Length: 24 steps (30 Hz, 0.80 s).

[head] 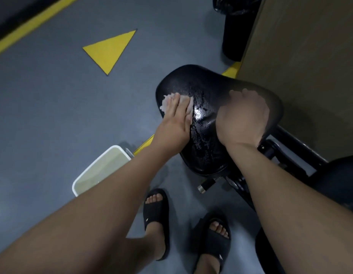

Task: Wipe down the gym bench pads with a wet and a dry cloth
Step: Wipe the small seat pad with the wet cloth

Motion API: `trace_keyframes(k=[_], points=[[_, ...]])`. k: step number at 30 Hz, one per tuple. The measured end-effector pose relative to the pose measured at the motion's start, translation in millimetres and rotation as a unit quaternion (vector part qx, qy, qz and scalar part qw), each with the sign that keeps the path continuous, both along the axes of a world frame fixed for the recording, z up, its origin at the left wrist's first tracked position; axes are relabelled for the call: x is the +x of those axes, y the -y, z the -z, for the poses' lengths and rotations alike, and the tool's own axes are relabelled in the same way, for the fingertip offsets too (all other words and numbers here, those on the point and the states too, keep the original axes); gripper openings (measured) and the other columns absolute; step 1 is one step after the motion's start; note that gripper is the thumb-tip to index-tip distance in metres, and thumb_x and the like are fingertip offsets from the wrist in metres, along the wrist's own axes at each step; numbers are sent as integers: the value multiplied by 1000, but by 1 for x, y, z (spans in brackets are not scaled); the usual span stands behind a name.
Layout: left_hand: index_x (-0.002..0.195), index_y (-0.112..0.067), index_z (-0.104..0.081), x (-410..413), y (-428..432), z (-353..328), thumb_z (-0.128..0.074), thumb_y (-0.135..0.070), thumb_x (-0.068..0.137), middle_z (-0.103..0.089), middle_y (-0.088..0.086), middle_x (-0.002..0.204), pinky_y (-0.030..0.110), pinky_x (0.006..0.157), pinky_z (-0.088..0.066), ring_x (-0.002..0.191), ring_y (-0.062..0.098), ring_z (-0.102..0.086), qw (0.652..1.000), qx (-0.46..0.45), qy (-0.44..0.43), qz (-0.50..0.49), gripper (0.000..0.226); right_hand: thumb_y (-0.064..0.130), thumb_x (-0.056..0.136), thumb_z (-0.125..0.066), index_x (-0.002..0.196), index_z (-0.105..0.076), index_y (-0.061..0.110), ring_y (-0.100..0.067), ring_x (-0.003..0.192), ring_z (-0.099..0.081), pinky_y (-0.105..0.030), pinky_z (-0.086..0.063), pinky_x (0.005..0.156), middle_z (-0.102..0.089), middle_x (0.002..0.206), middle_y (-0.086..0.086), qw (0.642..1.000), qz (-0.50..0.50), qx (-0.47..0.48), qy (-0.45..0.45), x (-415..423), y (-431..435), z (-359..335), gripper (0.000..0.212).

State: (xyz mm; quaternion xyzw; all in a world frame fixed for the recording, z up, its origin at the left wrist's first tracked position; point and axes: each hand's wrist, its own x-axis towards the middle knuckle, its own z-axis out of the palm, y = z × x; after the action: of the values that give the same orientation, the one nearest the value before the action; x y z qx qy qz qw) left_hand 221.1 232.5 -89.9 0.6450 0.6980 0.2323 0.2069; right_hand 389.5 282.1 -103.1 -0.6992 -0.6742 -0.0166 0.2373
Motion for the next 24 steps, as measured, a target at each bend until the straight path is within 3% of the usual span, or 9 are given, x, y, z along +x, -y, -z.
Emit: trace_keyframes(k=[4, 7, 11, 13, 16, 18, 21, 24], points=[[158, -28, -33, -5, -4, 1, -38, -28, 109, -11, 10, 170, 28, 118, -12, 157, 25, 1, 999, -21, -19, 26, 49, 27, 91, -46, 127, -66, 18, -34, 126, -51, -48, -33, 114, -58, 133, -14, 1000, 2, 21, -3, 0, 0, 3, 42], [158, -23, -33, -37, -34, 0, -40, -35, 108, -15, 11, 168, 36, 127, -3, 157, 24, -1, 993, -46, -45, 99, 52, 28, 91, -46, 127, -66, 19, -34, 126, -51, -48, -33, 114, -59, 133, -13, 1000, 2, 24, -1, 0, 0, 4, 43], [160, -18, -26, -44, -69, -9, -34, -33, 110, -13, 11, 169, 37, 128, -2, 157, 25, -1, 989, -56, -93, 105, 53, 30, 91, -44, 128, -66, 19, -32, 128, -50, -47, -32, 115, -58, 134, -12, 1000, 0, 15, -1, 0, 0, 1, 44], [160, -17, -29, -28, -49, -11, -34, -33, 108, -17, 10, 168, 33, 128, -4, 157, 23, -4, 991, -39, -82, 94, 54, 30, 92, -44, 129, -66, 19, -32, 128, -50, -47, -32, 116, -58, 134, -13, 1000, -3, 13, 0, 0, 0, 0, 45], [158, -15, -34, -21, -9, -11, -34, -33, 106, -22, 9, 167, 24, 125, 0, 157, 22, -8, 984, -20, -90, 155, 55, 30, 92, -44, 130, -65, 17, -33, 129, -49, -48, -32, 116, -58, 134, -14, 1000, -2, 13, 0, 1, 0, 0, 45], [160, -18, -28, -29, -21, -12, -30, -35, 107, -19, 8, 168, 34, 128, -4, 157, 23, -6, 973, -34, -137, 184, 56, 29, 92, -44, 130, -65, 17, -33, 130, -49, -48, -31, 116, -58, 134, -15, 1000, -2, 14, 0, 1, 0, 0, 45], [162, -19, -19, -26, -70, -16, -29, -31, 109, -10, 8, 170, 34, 126, -1, 157, 23, 0, 969, -68, -188, 146, 55, 29, 92, -43, 131, -65, 17, -33, 131, -48, -48, -30, 117, -57, 135, -15, 1000, -4, 9, -4, 2, 1, 0, 46], [161, -19, -24, -13, -70, -19, -29, -31, 109, -15, 6, 169, 33, 124, -7, 157, 23, -3, 978, -53, -180, 97, 54, 29, 92, -43, 131, -65, 17, -33, 131, -48, -49, -30, 117, -57, 135, -14, 1000, -9, 7, -8, 0, 1, -1, 46]])
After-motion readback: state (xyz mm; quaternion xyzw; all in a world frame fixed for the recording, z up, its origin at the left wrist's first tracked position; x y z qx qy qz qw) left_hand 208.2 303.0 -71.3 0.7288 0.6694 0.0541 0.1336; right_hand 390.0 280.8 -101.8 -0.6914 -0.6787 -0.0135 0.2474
